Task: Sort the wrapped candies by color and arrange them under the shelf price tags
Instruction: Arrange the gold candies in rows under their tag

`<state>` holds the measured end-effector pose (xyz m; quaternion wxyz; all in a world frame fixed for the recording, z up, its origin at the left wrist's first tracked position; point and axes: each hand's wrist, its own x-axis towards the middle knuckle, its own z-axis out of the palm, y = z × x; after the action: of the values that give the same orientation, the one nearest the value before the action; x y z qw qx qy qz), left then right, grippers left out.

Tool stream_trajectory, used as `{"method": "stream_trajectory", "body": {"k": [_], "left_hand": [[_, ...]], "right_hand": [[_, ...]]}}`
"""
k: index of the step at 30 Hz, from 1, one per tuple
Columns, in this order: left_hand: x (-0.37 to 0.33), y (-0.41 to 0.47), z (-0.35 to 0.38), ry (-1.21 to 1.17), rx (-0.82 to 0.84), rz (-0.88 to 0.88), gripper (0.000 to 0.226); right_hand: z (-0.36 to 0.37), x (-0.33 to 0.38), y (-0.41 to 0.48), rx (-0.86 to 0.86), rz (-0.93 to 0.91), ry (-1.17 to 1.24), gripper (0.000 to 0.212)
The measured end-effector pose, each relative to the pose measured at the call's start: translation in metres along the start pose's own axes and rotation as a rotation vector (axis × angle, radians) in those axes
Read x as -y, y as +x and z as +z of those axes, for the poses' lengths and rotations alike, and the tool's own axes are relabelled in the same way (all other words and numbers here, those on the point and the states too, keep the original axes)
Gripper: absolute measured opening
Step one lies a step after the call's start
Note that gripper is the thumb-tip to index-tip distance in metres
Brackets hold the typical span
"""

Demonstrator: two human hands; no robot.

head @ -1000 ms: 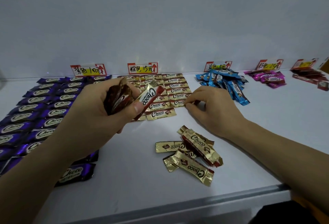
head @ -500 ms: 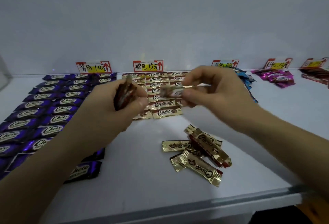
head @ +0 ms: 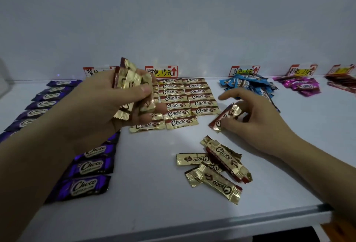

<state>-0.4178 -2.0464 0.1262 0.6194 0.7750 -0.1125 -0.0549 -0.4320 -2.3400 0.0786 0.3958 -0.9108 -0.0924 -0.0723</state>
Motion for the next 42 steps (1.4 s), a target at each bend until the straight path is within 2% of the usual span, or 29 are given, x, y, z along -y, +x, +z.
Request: {"method": "stream_trajectory", "body": {"k": [1,4,8,13,20,33,35,37,39,42], "left_hand": [[-0.001,0.002,0.0,0.015,0.0,0.03,0.033],[-0.002,0.002,0.014,-0.189,-0.057,-0.043,0.018],[0.007,-0.005,0.026,-0.176,-0.114,-0.042,0.02],[0.015,-0.006,0.015,-0.205,-0.168,-0.022,0.025],[0.014,-0.008,0.011,-0.256,-0.11,0.013,0.014],[0.021,-0.005,0.011,-0.199,-0.127,0.0,0.018],[0.022,-0.005,0.011,-0.166,-0.146,-0.002,0.022],[0.023,-0.005,0.011,-0.097,-0.166,0.004,0.019],[0.023,-0.005,0.011,-0.008,-0.186,0.031,0.007],[0.022,-0.008,0.011,0.08,-0.183,0.091,0.009]], "right_hand": [[0.001,-0.001,-0.002,-0.005,-0.023,-0.096,0.028],[0.004,-0.003,-0.003,-0.027,-0.037,-0.246,0.016],[0.006,-0.006,-0.002,-0.101,-0.041,-0.239,0.011],[0.009,-0.008,-0.004,0.001,-0.144,-0.24,0.017],[0.013,-0.012,0.0,-0.036,-0.249,-0.337,0.013],[0.015,-0.015,0.0,-0.012,-0.271,-0.383,0.018],[0.013,-0.009,-0.002,-0.098,-0.287,-0.331,0.015],[0.01,0.01,-0.002,-0.145,-0.305,-0.139,0.008],[0.013,0.04,0.004,0.004,-0.265,0.133,0.006],[0.027,0.077,0.018,0.215,-0.201,0.286,0.022]]}}
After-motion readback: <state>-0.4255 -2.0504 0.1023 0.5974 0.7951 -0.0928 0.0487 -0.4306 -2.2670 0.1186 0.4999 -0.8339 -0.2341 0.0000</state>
